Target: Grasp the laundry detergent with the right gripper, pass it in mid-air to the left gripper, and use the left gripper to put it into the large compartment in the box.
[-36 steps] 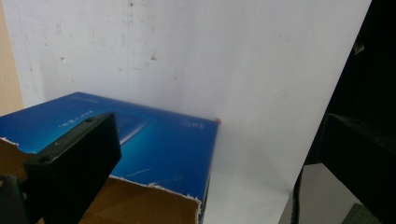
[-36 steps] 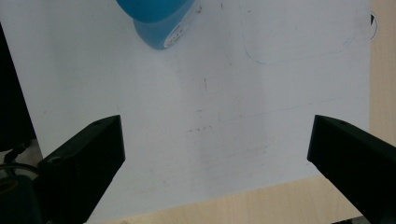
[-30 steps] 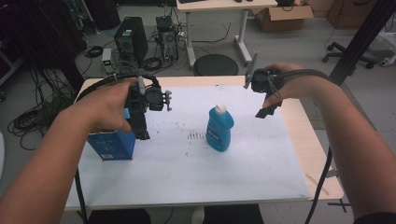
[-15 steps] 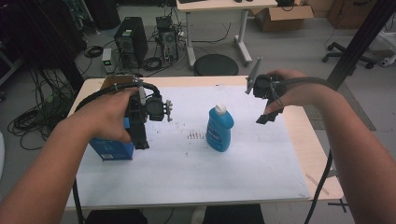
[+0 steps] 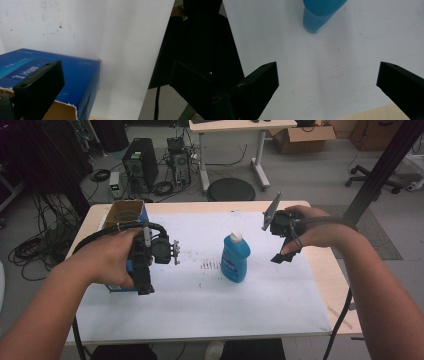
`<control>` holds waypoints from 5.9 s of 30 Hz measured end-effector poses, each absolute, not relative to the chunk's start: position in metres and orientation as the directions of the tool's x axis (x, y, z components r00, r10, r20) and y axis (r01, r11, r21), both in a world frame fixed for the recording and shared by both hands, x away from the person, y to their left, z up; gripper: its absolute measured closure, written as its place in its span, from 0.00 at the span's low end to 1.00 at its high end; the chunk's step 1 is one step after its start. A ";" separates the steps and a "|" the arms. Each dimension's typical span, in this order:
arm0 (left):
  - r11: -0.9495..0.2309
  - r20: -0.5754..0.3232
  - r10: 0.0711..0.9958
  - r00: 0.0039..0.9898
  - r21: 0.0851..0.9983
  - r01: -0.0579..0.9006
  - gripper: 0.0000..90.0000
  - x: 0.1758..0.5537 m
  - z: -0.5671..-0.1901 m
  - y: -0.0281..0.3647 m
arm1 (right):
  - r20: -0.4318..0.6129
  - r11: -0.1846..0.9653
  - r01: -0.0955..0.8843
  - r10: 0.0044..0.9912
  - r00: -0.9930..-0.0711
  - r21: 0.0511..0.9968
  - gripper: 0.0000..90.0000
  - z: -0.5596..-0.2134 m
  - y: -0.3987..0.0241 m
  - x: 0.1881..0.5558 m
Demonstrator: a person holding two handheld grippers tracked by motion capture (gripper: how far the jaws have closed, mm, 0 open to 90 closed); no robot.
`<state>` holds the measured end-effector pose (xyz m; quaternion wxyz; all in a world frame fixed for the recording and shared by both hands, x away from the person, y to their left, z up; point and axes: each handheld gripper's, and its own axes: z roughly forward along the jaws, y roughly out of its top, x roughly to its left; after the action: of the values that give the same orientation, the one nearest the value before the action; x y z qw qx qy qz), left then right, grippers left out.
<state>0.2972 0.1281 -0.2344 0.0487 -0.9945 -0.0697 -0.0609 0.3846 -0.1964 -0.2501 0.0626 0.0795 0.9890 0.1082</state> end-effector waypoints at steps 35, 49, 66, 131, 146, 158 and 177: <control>-0.988 0.124 0.115 0.986 -0.088 0.126 0.00 0.276 -0.246 0.135 | -0.067 0.831 0.292 0.364 -0.929 0.474 0.04 -0.321 -0.193 0.351; -0.988 0.129 0.118 0.985 -0.082 0.130 0.00 0.274 -0.247 0.137 | -0.049 0.739 0.346 0.455 -0.889 0.578 0.04 -0.353 -0.187 0.348; -0.991 0.148 0.082 0.986 -0.094 0.097 0.00 0.263 -0.250 0.133 | -0.010 0.613 0.403 0.557 -0.831 0.680 0.03 -0.377 -0.182 0.355; -0.991 0.139 0.077 0.987 -0.095 0.091 0.01 0.263 -0.250 0.131 | 0.033 0.289 0.342 0.719 -0.694 0.894 0.05 -0.424 -0.154 0.356; -0.991 0.139 0.076 0.987 -0.101 0.091 0.01 0.264 -0.252 0.132 | 0.037 0.282 0.337 0.717 -0.697 0.898 0.17 -0.424 -0.153 0.354; -0.990 0.136 0.078 0.988 -0.102 0.092 0.01 0.265 -0.254 0.132 | 0.040 0.281 0.333 0.709 -0.704 0.900 0.24 -0.425 -0.152 0.353; -0.990 0.133 0.080 0.988 -0.102 0.094 0.01 0.267 -0.255 0.131 | 0.015 0.297 0.318 0.709 -0.705 0.900 0.42 -0.425 -0.152 0.353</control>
<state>0.2671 0.1311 -0.2546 0.0543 -0.9955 -0.0436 -0.0644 0.3530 -0.1516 -0.4249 0.1981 0.3289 0.7806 0.4933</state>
